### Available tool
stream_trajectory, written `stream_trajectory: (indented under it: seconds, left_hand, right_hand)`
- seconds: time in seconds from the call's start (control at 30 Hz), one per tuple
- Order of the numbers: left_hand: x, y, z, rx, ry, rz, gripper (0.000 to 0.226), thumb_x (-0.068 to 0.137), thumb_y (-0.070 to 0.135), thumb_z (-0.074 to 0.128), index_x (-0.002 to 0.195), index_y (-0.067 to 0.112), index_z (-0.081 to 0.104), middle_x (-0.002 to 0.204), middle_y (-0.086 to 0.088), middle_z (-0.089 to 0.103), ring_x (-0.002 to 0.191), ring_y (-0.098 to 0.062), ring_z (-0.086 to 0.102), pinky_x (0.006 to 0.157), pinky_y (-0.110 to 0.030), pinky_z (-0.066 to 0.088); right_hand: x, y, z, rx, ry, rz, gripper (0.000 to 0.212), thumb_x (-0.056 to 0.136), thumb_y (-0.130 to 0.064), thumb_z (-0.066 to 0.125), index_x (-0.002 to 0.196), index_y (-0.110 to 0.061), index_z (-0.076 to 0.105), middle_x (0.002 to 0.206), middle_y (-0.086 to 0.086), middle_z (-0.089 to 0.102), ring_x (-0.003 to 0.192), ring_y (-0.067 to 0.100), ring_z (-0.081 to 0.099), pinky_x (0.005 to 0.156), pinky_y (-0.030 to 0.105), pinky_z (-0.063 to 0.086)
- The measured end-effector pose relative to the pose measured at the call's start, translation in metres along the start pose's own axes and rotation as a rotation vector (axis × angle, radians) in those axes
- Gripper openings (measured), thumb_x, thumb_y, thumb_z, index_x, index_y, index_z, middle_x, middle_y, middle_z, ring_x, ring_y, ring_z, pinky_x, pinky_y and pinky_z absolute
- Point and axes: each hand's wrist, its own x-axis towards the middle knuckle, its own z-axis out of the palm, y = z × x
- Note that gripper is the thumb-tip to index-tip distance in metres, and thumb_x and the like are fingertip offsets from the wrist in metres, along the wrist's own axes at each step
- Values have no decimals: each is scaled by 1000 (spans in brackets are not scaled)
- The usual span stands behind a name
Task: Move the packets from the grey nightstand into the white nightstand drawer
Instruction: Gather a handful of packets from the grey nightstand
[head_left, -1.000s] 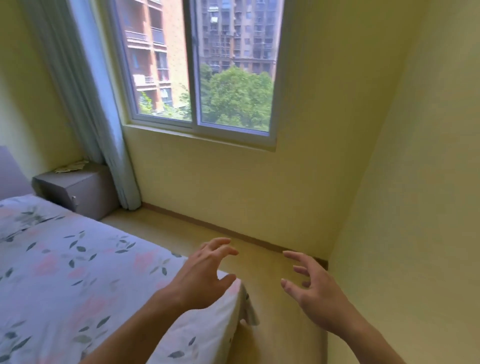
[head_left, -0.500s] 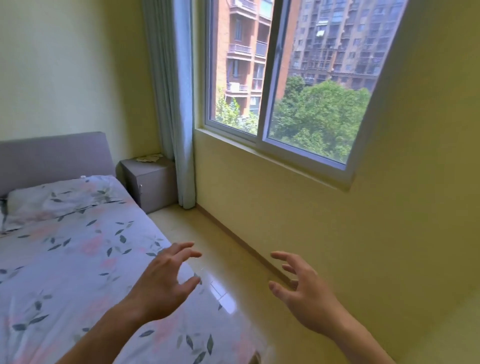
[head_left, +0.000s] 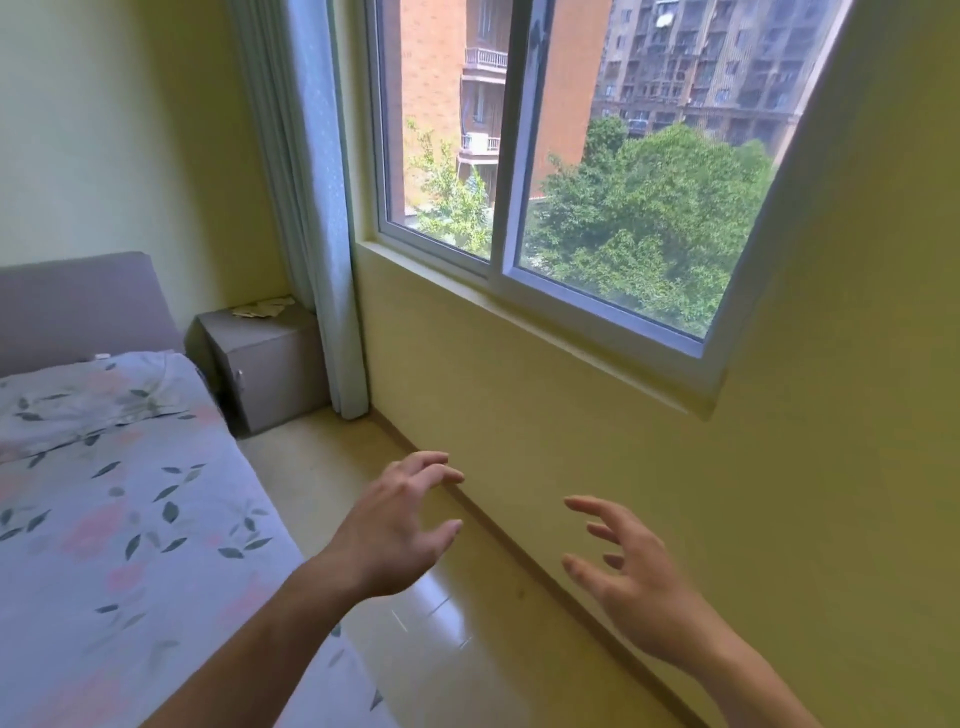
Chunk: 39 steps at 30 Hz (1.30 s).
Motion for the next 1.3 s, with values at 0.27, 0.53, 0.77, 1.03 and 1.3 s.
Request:
stream_trajectory:
  seconds: [0.27,0.53,0.77,1.03,1.3]
  left_hand:
    - [129,-5,55,83,-11,-126,48,91,43,68,137,36,55,150,20,40,138,-6,37,115,-22,30]
    - [184,-49,25,197,68,-412,47,91,46,66,136,38,55,151,18,40,136,-8,41,115,-25,31]
    - [197,-138,-26,241,156,-660,46,94,47,63,138,43,51,154,22,34,139,-5,35,113,-24,31]
    - [296,-266,-85,207,234,-696,46,94,46,64,138,41,51,155,21,34,141,-6,34,114,-25,31]
    - [417,-364,-144,158,233,-597,45,93,45,65,136,40,53,152,23,35,138,-5,39,115,-24,31]
  right_hand:
    - [147,68,-59,-9,-97,-64,52,94,-33,72,139,-47,49,137,-33,46,128,-6,47,105,21,44]
    - [317,51,-58,13,-324,-185,49,94,-33,71,136,-49,50,130,-29,48,125,-6,48,105,21,43]
    - [451,-13,18,-17,-522,-388,51,92,-36,71,138,-46,50,138,-30,47,126,-8,47,107,19,42]
    - [610,-65,93,-35,-535,-413,49,93,-33,70,135,-48,51,136,-31,48,127,-6,49,104,15,43]
    - [739,-105,154,32,-516,-380,45,92,-32,72,129,-51,54,133,-32,52,124,-10,51,99,14,45]
